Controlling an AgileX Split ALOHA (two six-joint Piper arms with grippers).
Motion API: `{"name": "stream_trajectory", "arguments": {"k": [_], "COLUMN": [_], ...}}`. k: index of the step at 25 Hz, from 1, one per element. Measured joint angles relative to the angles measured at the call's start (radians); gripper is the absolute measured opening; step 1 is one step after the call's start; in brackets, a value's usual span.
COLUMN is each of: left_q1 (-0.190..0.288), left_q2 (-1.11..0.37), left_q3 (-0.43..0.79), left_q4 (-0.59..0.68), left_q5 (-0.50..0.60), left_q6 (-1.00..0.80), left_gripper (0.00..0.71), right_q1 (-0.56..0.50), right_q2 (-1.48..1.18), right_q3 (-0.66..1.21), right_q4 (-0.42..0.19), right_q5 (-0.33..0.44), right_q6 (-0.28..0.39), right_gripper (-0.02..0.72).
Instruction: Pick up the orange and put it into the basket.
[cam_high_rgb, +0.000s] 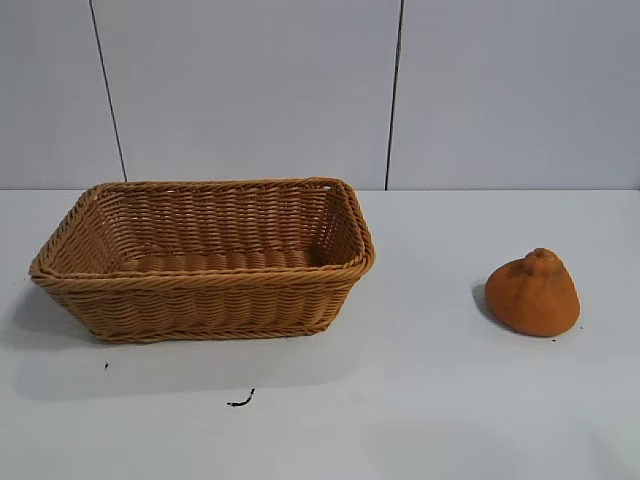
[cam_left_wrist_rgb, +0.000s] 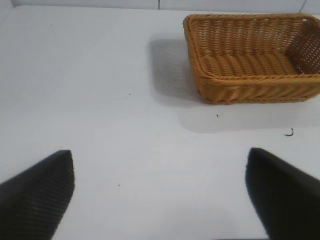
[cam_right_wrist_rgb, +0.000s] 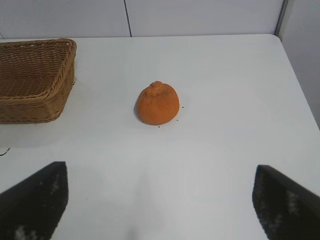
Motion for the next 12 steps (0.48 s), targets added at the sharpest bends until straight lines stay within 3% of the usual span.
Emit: {"name": "stream_trajectory", "arguments": {"k": [8,12], "left_q1": [0.000,0.000], "left_q2": [0.000,0.000], "left_q3": [0.000,0.000], "left_q4": [0.000,0.000], "left_q5": [0.000,-0.001], "left_q6": [0.000,0.000], "left_gripper": [0.666,0.666], "right_q1": [0.000,0.000], "right_q2": [0.018,0.165], "right_q3": [-0.014,-0.102], "right_q4": [0.000,-0.028], "right_q5": [0.000,-0.007], "right_q6": [-0.009,-0.009], "right_gripper": [0.694,0.694]}}
